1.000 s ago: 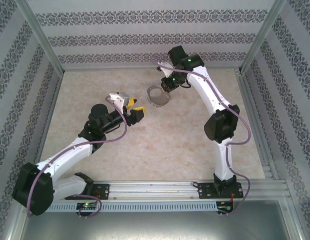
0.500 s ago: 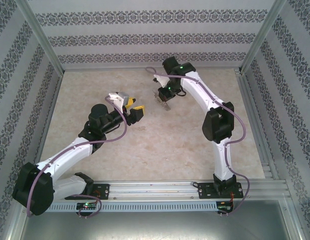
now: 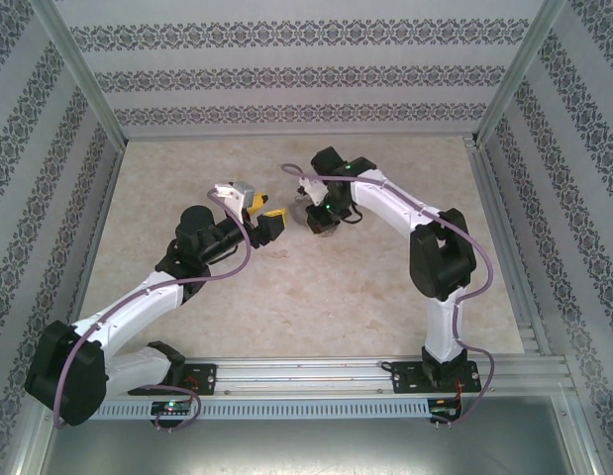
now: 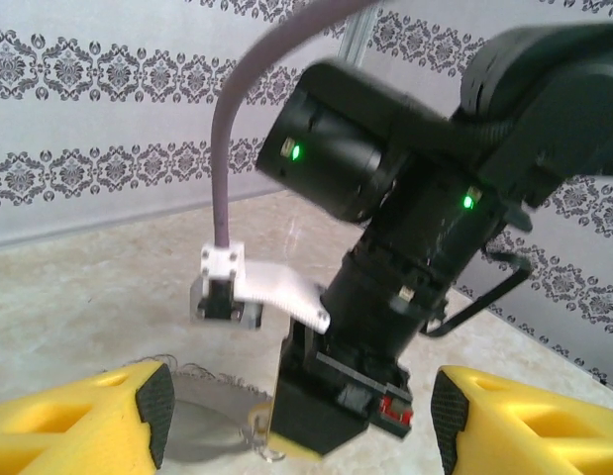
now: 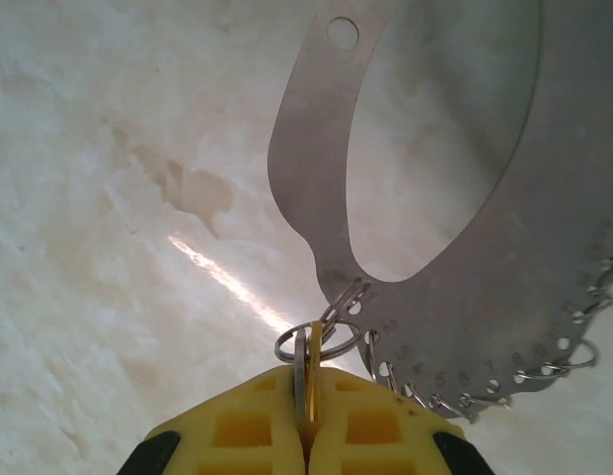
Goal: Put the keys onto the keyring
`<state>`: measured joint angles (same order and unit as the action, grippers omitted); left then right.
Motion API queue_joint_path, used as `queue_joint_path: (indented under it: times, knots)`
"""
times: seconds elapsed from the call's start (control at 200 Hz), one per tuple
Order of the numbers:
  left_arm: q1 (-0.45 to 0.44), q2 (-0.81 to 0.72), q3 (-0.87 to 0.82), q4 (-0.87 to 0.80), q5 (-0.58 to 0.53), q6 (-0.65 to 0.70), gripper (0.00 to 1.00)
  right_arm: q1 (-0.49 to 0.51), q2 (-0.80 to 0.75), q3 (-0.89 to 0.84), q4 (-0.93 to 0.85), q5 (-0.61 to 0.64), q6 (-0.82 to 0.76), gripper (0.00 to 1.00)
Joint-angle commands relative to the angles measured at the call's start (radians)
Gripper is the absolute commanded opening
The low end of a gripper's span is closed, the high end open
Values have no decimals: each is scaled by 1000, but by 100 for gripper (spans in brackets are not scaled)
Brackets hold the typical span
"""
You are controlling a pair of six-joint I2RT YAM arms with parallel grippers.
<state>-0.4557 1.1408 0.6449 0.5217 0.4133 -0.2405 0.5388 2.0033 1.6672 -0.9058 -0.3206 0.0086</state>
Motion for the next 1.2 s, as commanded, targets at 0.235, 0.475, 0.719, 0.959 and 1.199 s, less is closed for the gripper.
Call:
queue_joint_path:
  times: [0.235, 0.475, 0.719, 0.959, 1.199]
  knots:
    - [13, 2, 19, -26, -6, -31, 71, 50, -9, -238, 315, -163, 343, 0]
    - [14, -6, 8, -34, -13, -27, 71, 91, 22, -276, 388, -199, 423, 0]
    - [13, -14, 0, -30, -18, -30, 72, 133, 40, -298, 439, -230, 461, 6]
    - [14, -10, 13, -28, -13, -37, 72, 153, -12, -331, 504, -275, 495, 35]
    - [13, -10, 19, -22, -9, -43, 74, 137, -69, -378, 564, -299, 523, 40]
